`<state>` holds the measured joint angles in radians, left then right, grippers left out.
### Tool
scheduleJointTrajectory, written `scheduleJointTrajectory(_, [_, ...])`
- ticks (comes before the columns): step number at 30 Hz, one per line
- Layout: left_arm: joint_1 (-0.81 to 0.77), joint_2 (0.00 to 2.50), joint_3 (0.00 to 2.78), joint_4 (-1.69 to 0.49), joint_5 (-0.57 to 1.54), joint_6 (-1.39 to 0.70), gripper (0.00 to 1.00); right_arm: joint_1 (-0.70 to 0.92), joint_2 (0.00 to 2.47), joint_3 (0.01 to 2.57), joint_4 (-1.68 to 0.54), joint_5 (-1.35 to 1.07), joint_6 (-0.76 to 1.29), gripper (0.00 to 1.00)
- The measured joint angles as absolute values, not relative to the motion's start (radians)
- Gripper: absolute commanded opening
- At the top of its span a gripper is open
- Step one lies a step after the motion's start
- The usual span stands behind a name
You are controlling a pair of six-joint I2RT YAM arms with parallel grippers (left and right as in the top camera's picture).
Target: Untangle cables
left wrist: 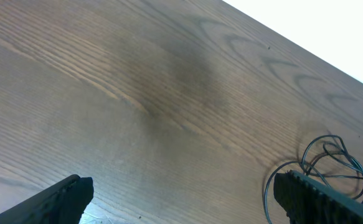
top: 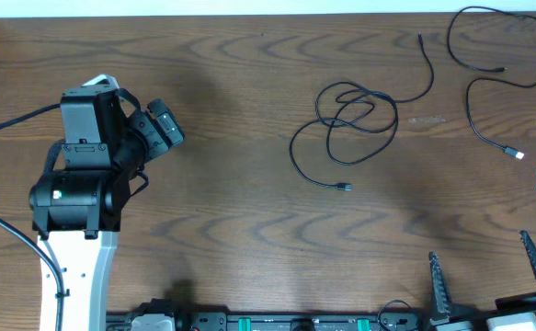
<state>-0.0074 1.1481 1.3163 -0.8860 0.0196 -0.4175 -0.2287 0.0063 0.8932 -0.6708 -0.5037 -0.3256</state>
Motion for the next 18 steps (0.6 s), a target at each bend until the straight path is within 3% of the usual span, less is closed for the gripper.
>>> scheduleJointTrajectory(18, [-0.007,1.148,1.316,-0.886,0.02,-0.418,1.0,-0.227,0.006,0.811,-0.692,-0.496,-0.291,0.99])
